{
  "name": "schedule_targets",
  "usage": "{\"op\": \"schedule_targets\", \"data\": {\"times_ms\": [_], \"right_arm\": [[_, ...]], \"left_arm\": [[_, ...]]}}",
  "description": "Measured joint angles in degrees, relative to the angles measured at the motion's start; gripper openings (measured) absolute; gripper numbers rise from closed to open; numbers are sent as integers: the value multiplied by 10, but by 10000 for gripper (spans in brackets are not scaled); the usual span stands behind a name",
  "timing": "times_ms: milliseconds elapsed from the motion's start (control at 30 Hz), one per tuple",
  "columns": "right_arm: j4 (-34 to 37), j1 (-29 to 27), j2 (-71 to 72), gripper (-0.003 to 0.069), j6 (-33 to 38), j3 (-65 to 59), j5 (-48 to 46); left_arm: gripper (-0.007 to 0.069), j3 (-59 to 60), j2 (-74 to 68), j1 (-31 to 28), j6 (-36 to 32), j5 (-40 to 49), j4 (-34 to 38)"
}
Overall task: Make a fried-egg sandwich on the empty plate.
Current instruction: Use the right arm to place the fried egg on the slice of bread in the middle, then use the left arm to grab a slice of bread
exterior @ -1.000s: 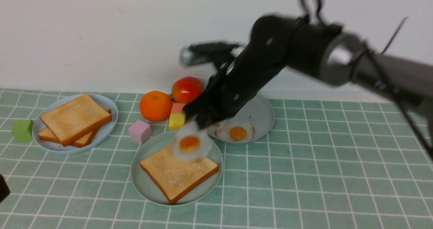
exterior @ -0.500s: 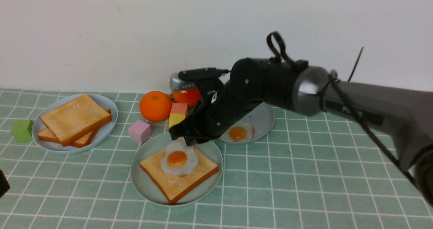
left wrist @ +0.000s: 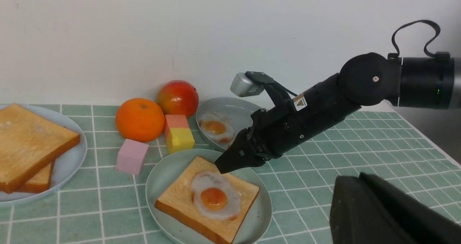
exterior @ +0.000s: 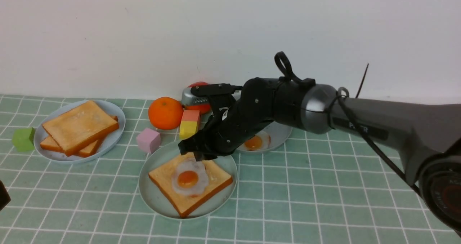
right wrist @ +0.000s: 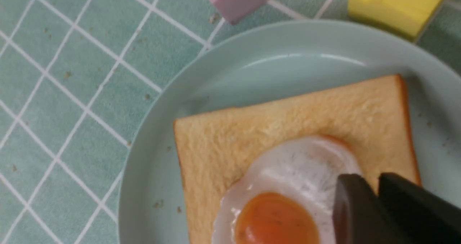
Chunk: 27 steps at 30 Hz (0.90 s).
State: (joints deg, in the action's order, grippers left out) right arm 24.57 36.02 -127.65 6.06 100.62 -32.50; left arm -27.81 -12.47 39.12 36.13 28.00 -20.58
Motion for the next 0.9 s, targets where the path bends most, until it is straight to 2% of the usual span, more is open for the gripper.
{"op": "schedule_targets", "data": {"times_ms": [33,133,200,267,400,467,633,733,833,900], "right_arm": [[-1,0,0,185,0,0,0],[-15,0,10,309,0,-1,-19],[-28,-1,37,342,-1,-1,-57],[-50,-4,73,337,-1,-1,-98],[-93,-8,151,280,-6,-1,-173],[-146,-10,238,190,-38,-1,-241],[-217,-10,346,69,-77,-1,-344],[-237,-11,383,42,-93,-1,-379],[-250,-11,431,31,-102,-6,-390],[-252,-11,481,31,-105,-37,-392]], "left_arm": [[18,0,0,0,0,0,-2],[20,0,0,0,-1,4,-11],[22,0,0,0,0,12,-12],[22,0,-7,0,0,28,-12],[24,0,-54,0,0,64,-2],[24,-1,-142,0,0,84,18],[18,-47,-306,0,-23,93,44],[-13,-91,-379,-1,-52,99,44],[-13,-150,-461,-21,-94,108,51],[-13,-207,-531,-71,-147,110,74]]}}
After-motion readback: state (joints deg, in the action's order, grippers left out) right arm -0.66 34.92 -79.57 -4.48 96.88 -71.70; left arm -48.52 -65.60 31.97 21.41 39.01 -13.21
